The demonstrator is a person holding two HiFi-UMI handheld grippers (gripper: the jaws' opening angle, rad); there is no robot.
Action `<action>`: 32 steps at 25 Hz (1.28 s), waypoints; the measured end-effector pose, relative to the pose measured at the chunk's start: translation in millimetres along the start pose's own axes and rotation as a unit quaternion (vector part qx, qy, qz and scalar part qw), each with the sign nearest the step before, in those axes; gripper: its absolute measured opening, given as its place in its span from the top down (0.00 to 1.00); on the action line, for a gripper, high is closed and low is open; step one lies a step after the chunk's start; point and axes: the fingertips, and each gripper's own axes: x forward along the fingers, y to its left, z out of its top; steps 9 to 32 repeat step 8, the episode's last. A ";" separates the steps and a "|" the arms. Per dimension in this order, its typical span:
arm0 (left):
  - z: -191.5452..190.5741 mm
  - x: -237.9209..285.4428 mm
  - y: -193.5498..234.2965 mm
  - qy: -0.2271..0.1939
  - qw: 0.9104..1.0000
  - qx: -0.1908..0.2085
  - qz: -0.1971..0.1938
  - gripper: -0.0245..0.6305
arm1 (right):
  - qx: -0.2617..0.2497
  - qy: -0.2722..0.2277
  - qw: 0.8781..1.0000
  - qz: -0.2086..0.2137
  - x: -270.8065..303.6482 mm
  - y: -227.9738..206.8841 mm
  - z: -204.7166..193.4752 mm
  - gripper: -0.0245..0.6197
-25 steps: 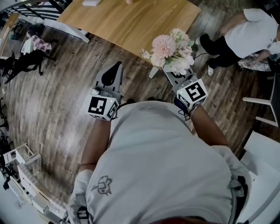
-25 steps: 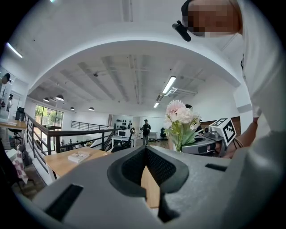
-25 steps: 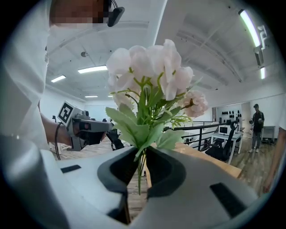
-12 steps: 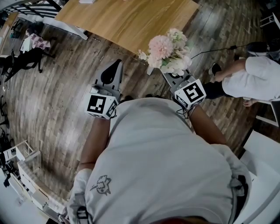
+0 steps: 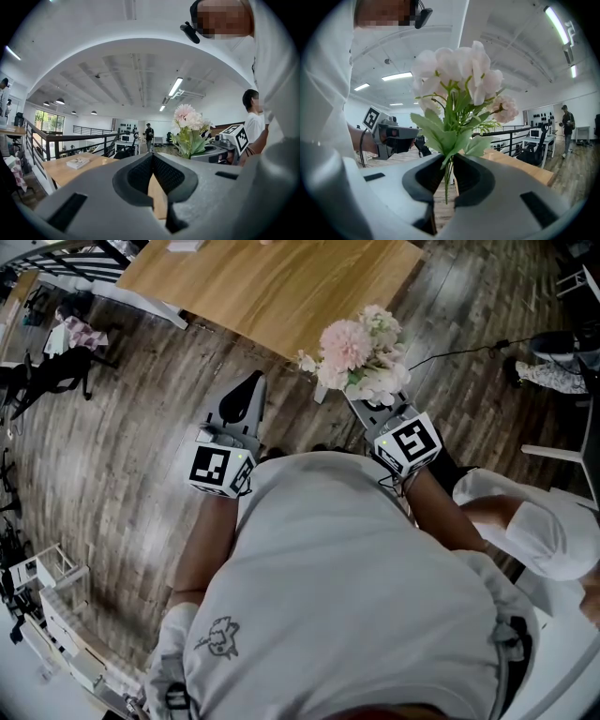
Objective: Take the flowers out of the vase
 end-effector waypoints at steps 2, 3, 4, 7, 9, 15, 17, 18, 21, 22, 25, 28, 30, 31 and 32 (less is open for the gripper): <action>0.3 1.3 0.5 0.001 1.000 -0.001 0.000 0.96 | 0.003 0.001 1.000 -0.002 0.1 -1.7 0.5 0.88; 0.3 1.8 0.7 0.001 1.000 -0.002 -0.001 0.96 | 0.004 0.001 1.000 -0.002 0.2 -2.1 0.4 0.88; 0.2 2.1 0.7 0.001 1.000 -0.002 -0.001 0.96 | 0.005 0.001 1.000 -0.002 0.2 -2.2 0.1 0.88; -1.6 1.5 0.1 0.001 1.000 -0.002 -0.001 0.96 | 0.004 0.002 1.000 -0.001 -0.2 -1.0 -2.5 0.88; -2.4 1.0 -0.3 0.001 1.000 -0.002 -0.001 0.96 | 0.004 0.002 1.000 -0.001 -0.4 -0.3 -3.5 0.88; -2.4 1.0 -0.3 0.001 1.000 -0.002 -0.001 0.96 | 0.004 0.002 1.000 -0.001 -0.4 -0.3 -3.5 0.88; -2.4 1.0 -0.3 0.001 1.000 -0.002 -0.001 0.96 | 0.004 0.002 1.000 -0.001 -0.4 -0.3 -3.5 0.88; -2.4 1.0 -0.3 0.001 1.000 -0.002 -0.001 0.96 | 0.004 0.002 1.000 -0.001 -0.4 -0.3 -3.5 0.88; -2.4 1.0 -0.3 0.001 1.000 -0.002 -0.001 0.96 | 0.004 0.002 1.000 -0.001 -0.4 -0.3 -3.5 0.88; -2.4 1.0 -0.3 0.001 1.000 -0.002 -0.001 0.96 | 0.004 0.002 1.000 -0.001 -0.4 -0.3 -3.5 0.88; -2.4 1.0 -0.3 0.001 1.000 -0.002 -0.001 0.96 | 0.004 0.002 1.000 -0.001 -0.4 -0.3 -3.5 0.88; -2.4 1.0 -0.3 0.001 1.000 -0.002 -0.001 0.96 | 0.004 0.002 1.000 -0.001 -0.4 -0.3 -3.5 0.88; -2.4 1.0 -0.3 0.001 1.000 -0.002 -0.001 0.96 | 0.004 0.002 1.000 -0.001 -0.4 -0.3 -3.5 0.88; -2.4 1.0 -0.3 0.001 1.000 -0.002 -0.001 0.96 | 0.004 0.002 1.000 -0.001 -0.4 -0.3 -3.5 0.88; -2.4 1.0 -0.3 0.001 1.000 -0.002 -0.001 0.96 | 0.004 0.002 1.000 -0.001 -0.4 -0.3 -3.5 0.88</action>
